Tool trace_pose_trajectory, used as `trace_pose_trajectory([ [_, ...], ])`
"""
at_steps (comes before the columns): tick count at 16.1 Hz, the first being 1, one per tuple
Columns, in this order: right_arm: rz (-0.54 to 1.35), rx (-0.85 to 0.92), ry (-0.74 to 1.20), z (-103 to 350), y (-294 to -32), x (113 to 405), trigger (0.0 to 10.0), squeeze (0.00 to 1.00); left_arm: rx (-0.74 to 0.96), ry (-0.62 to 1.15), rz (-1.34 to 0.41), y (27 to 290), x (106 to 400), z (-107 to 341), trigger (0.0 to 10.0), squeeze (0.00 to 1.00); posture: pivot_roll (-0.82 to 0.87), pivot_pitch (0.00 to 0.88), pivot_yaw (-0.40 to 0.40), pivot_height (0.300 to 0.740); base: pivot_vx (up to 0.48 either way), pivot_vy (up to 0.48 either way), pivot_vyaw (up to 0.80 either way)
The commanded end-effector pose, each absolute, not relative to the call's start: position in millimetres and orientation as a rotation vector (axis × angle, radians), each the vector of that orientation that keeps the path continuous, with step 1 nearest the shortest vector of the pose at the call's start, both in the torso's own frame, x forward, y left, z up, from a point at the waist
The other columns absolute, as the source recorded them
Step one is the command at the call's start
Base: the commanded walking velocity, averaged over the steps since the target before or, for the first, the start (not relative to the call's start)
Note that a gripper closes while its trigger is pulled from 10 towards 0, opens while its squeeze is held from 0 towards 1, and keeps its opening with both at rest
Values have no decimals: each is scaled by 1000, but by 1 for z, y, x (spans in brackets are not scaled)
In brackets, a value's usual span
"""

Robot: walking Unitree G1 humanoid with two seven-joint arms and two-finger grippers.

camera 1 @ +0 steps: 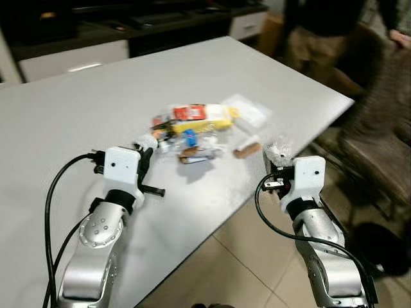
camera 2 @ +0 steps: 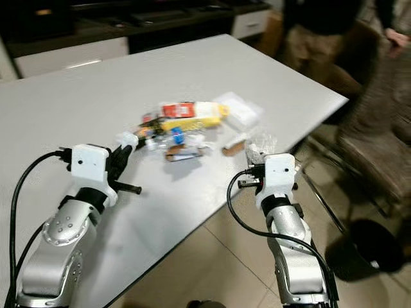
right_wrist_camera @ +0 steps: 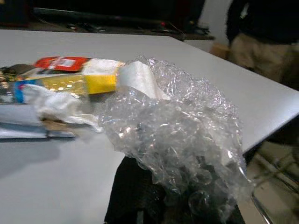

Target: Picking trash to rubbish bin

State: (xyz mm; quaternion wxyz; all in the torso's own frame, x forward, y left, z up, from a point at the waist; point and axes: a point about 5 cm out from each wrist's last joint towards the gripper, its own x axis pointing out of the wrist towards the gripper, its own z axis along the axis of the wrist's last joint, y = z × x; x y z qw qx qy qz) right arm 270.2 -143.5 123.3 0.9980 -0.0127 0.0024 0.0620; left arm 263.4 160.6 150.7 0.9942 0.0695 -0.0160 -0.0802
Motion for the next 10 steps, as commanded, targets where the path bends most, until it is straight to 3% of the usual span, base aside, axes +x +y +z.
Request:
trace_pose_trajectory([
  [1,110,-34,-6,125,-148,270,10000,0,149,-47,-168,158,264,154,10000,0,-8,0,-94,740,0,0,-800],
  [2,106,-26,5,123,-146,269,10000,0,161,-49,-185,157,267,154,10000,0,-25,0,-66,740,0,0,-800],
  [6,86,-13,29,117,-147,257,10000,0,149,-47,-220,152,273,155,10000,0,-44,0,-46,740,0,0,0],
  [10,96,-16,44,116,-146,252,10000,0,151,-42,-233,149,269,150,10000,0,-56,0,-57,740,0,0,-800],
])
